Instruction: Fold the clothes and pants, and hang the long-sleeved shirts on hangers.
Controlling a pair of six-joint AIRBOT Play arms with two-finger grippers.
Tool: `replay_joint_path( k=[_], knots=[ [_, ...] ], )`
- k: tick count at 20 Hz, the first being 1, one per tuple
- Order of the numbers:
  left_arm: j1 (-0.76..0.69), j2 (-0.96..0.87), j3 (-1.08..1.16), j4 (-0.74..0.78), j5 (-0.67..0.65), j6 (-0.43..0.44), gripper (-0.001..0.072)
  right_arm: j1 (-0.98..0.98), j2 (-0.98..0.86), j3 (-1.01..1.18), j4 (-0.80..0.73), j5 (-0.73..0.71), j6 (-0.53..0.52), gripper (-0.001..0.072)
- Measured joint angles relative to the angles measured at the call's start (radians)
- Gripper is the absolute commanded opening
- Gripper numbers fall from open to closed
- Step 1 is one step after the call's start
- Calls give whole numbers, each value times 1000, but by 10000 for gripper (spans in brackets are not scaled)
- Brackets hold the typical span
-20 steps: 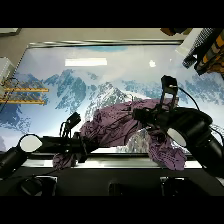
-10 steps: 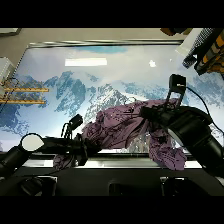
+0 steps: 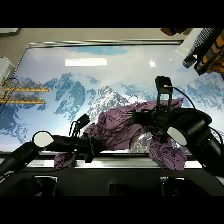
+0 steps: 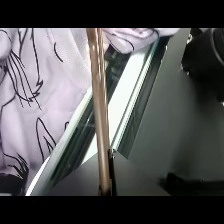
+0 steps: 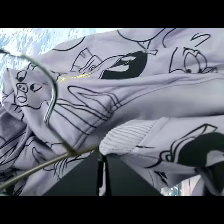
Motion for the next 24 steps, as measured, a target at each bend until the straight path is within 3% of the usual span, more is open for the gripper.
replay_joint_path(
  k=[3,5,6,13,17,19,21,22,24],
  knots=[
    [-2,-28,2,-35,14,34,19,0,0,0,26,-1,-22,52],
    [-3,-38,3,-53,23,45,19,1,0,0,48,-8,-28,308],
    [-3,-41,3,-55,21,48,19,2,0,0,48,0,-31,336],
    [-3,-48,3,-65,12,58,19,1,15,0,-91,108,134,354],
    [-3,-48,3,-68,13,58,19,-20,62,22,-229,297,377,387],
    [-3,-48,3,-68,15,58,19,-101,76,51,-248,360,440,387],
    [-3,-48,3,-68,18,58,20,-253,69,91,-190,358,370,415],
    [-3,-48,3,-68,18,58,20,-343,55,112,-135,353,282,413],
    [-3,-48,3,-68,21,58,20,-533,12,150,-14,359,10,417]
  ],
)
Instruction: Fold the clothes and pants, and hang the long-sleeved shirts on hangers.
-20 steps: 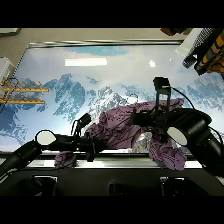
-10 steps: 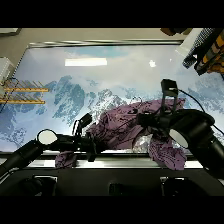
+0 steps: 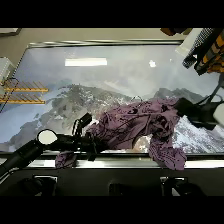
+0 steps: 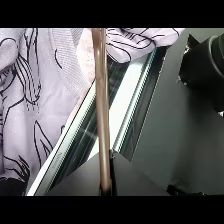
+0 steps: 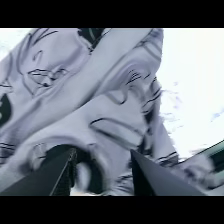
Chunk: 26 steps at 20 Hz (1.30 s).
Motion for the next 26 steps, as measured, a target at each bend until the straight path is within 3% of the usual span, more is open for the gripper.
replay_joint_path(
  k=[3,5,12,17,24,26],
  knots=[
    [0,0,0,0,2,0,21,-200,-76,26,158,106,-527,500],
    [0,0,0,0,2,0,21,-261,-122,32,208,154,-824,505],
    [1,0,0,0,2,1,21,-318,-293,38,383,143,-1440,534],
    [1,0,0,0,2,0,22,-323,-407,39,500,175,-1689,534],
    [1,0,0,1,3,0,21,-323,-520,14,580,204,-1825,525],
    [1,0,0,1,3,0,21,-323,-548,11,596,206,-1852,413]
  ],
)
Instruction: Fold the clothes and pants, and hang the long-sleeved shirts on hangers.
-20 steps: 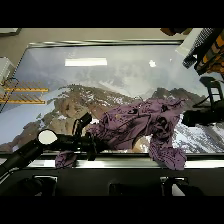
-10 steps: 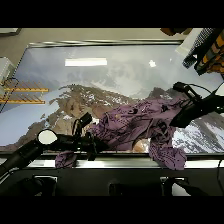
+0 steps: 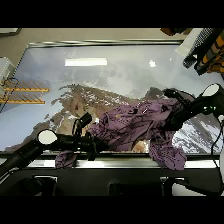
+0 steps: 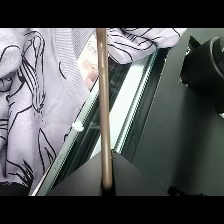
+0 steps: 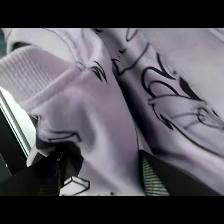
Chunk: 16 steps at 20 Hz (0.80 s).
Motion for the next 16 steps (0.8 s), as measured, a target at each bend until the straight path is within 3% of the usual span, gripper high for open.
replay_joint_path(
  k=[3,5,10,14,16],
  knots=[
    [0,0,0,3,1,0,21,0,-31,-2,15,13,-43,209],
    [0,0,0,3,4,0,21,0,-41,-2,18,20,-62,35],
    [0,0,0,2,2,0,39,0,-47,-2,23,25,-76,33],
    [0,0,0,-2,5,-20,424,0,3,-3,26,30,-77,31],
    [2,0,0,-2,14,-61,518,0,47,-4,22,35,-74,30]
  ],
)
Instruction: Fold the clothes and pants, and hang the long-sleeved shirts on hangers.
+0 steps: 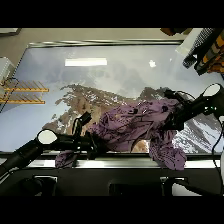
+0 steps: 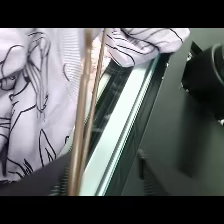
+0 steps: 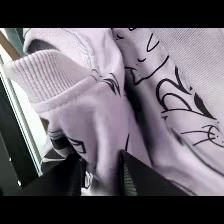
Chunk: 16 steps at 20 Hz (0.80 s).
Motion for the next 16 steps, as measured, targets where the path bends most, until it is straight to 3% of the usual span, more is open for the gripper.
replay_joint_path(
  k=[3,9,15,16],
  knots=[
    [23,0,0,14,19,-101,528,0,80,-18,-3,10,21,30],
    [201,14,0,199,26,-478,528,0,256,-137,-13,-4,47,30],
    [407,63,0,316,-19,-666,521,0,317,-188,16,-7,40,30],
    [416,78,0,323,-39,-690,484,0,322,-190,23,-5,40,30]
  ],
)
